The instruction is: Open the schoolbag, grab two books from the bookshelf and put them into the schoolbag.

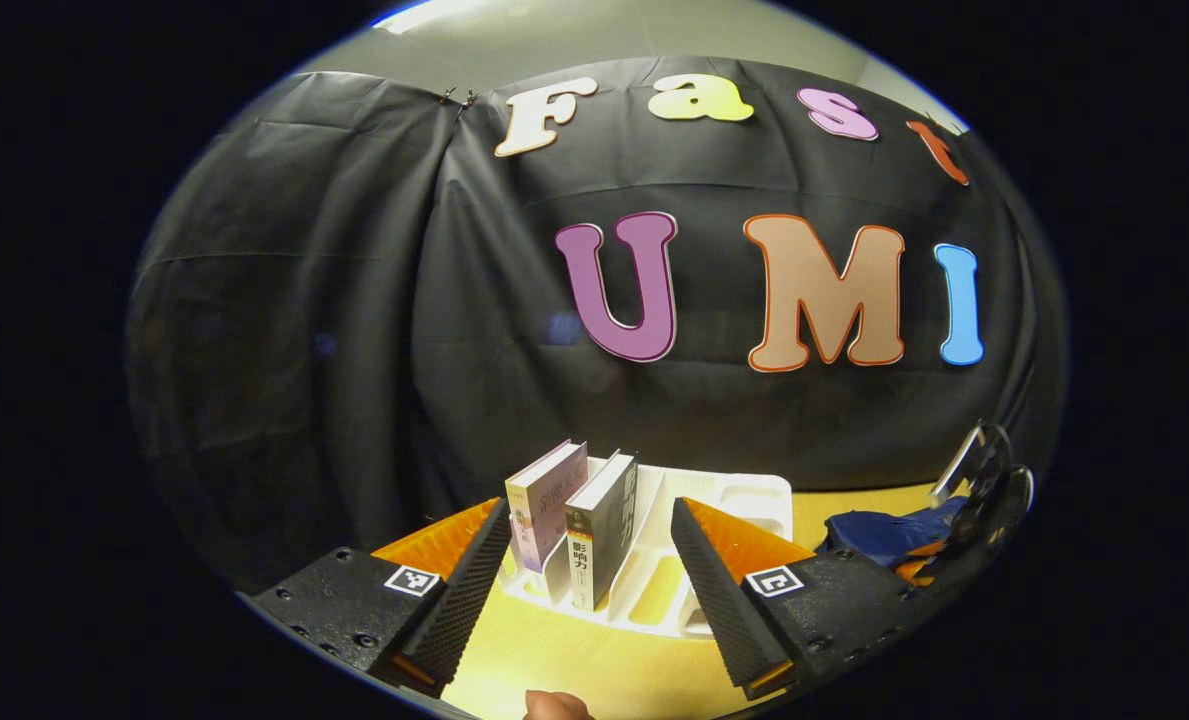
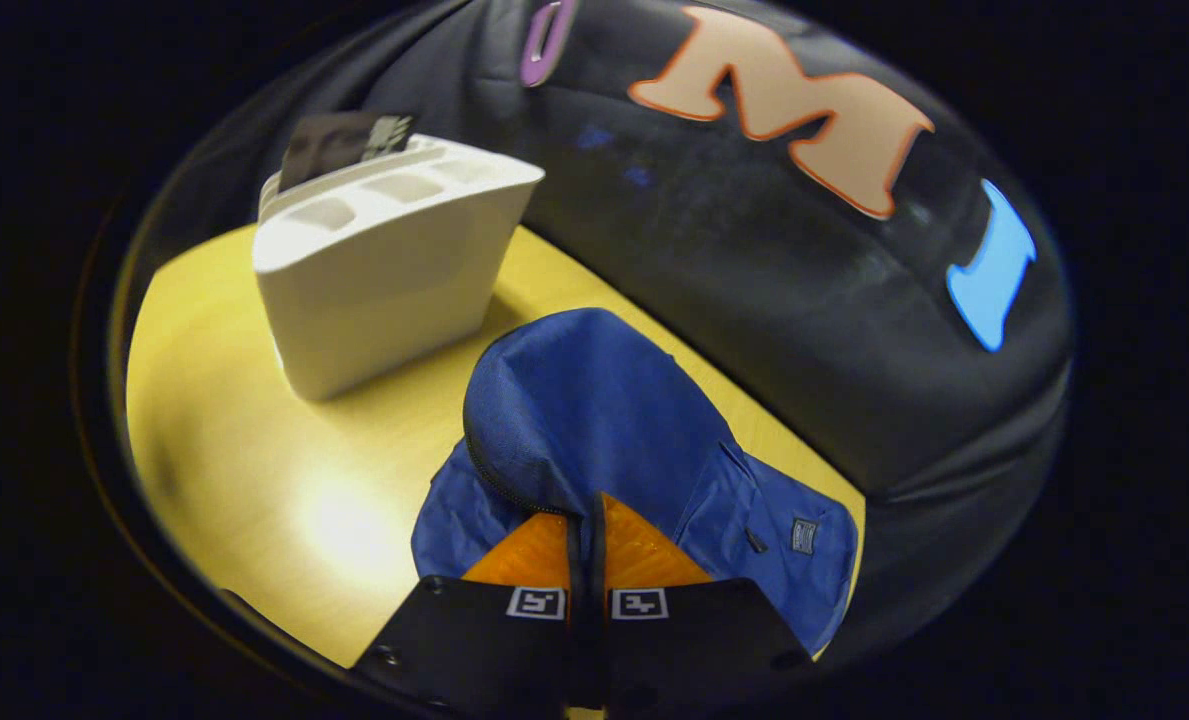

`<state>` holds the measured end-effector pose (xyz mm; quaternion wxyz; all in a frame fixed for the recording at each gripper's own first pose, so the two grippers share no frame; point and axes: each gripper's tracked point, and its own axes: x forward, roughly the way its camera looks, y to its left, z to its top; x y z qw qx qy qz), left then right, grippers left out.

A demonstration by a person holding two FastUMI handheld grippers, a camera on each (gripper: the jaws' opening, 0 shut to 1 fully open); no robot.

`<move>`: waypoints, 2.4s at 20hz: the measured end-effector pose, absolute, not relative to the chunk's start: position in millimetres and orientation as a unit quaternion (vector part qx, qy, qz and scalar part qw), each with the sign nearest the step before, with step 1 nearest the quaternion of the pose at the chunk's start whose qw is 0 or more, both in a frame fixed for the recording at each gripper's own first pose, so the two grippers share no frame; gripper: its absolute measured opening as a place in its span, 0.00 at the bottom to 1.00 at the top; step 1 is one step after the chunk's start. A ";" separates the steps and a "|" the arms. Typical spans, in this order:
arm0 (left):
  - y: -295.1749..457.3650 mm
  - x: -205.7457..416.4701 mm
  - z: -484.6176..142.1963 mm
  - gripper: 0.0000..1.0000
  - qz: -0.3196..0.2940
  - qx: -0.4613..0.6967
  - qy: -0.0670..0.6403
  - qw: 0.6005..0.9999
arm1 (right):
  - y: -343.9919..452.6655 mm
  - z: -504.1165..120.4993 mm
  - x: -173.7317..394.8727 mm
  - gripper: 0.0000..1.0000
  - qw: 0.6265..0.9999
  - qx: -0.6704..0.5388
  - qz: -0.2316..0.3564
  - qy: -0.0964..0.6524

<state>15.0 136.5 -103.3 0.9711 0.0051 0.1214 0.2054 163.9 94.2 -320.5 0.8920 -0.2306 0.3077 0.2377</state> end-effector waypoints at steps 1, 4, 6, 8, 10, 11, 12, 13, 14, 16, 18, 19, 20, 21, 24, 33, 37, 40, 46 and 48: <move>136.9 16.9 -104.1 0.95 0.204 0.006 0.123 0.971 | 92.1 -311.9 167.4 0.00 0.901 -0.197 0.230 0.311; 136.8 22.4 -109.2 0.95 0.198 0.008 0.128 0.972 | 77.9 -294.2 175.4 0.07 0.917 -0.112 0.209 0.322; 136.9 26.9 -110.3 0.95 0.194 0.011 0.129 0.972 | 69.6 -283.7 181.2 0.07 0.923 -0.069 0.197 0.323; 137.9 31.1 -110.9 0.95 0.192 0.015 0.129 0.973 | 61.0 -272.3 183.5 0.03 0.929 -0.023 0.182 0.323; 138.2 35.9 -111.8 0.95 0.189 0.019 0.129 0.973 | 53.9 -264.8 185.8 0.03 0.931 0.023 0.169 0.322; 139.3 38.9 -112.0 0.95 0.187 0.022 0.129 0.974 | 49.7 -259.7 187.6 0.03 0.932 0.047 0.162 0.320; 141.2 41.8 -112.7 0.95 0.186 0.025 0.130 0.974 | 46.7 -256.7 188.3 0.03 0.932 0.074 0.154 0.319; 142.6 46.0 -114.4 0.95 0.182 0.029 0.133 0.974 | 42.5 -251.8 189.2 0.03 0.932 0.103 0.144 0.316; 142.7 50.3 -116.4 0.95 0.179 0.033 0.136 0.974 | 37.3 -249.5 189.3 0.00 0.931 0.126 0.135 0.314; 145.4 61.5 -123.8 0.94 0.170 0.034 0.147 0.974 | 26.3 -242.3 190.8 0.03 0.931 0.167 0.111 0.306; 149.3 73.2 -133.8 0.94 0.161 0.033 0.166 0.972 | 18.1 -239.5 190.3 0.03 0.928 0.200 0.093 0.300; 152.0 80.4 -137.6 0.97 0.156 0.032 0.178 0.971 | 14.3 -238.3 190.6 0.03 0.927 0.208 0.087 0.299; 154.1 86.2 -144.4 0.95 0.149 0.031 0.195 0.969 | 12.2 -237.4 190.5 0.01 0.926 0.216 0.081 0.297; 159.0 94.8 -149.4 0.96 0.144 0.035 0.213 0.966 | 9.8 -233.9 189.3 0.03 0.925 0.227 0.075 0.295; 176.3 114.8 -162.8 0.96 0.136 0.054 0.264 0.953 | 6.2 -231.5 188.7 0.03 0.925 0.237 0.064 0.290; 195.0 149.4 -220.9 0.96 0.088 0.065 0.422 0.900 | 1.0 -228.8 186.6 0.04 0.927 0.241 0.054 0.283; 202.1 157.4 -231.6 0.96 0.086 0.049 0.453 0.886 | 1.4 -228.9 187.0 0.04 0.928 0.237 0.053 0.284; 202.4 164.1 -241.8 0.96 0.076 0.040 0.479 0.873 | -1.0 -228.7 187.0 0.03 0.928 0.239 0.050 0.283; 203.3 168.7 -263.9 0.92 0.056 0.031 0.547 0.834 | -3.1 -227.5 187.9 0.02 0.928 0.240 0.044 0.282; 204.8 167.9 -273.2 0.91 0.049 0.039 0.567 0.821 | -3.3 -227.7 188.1 0.02 0.928 0.240 0.044 0.282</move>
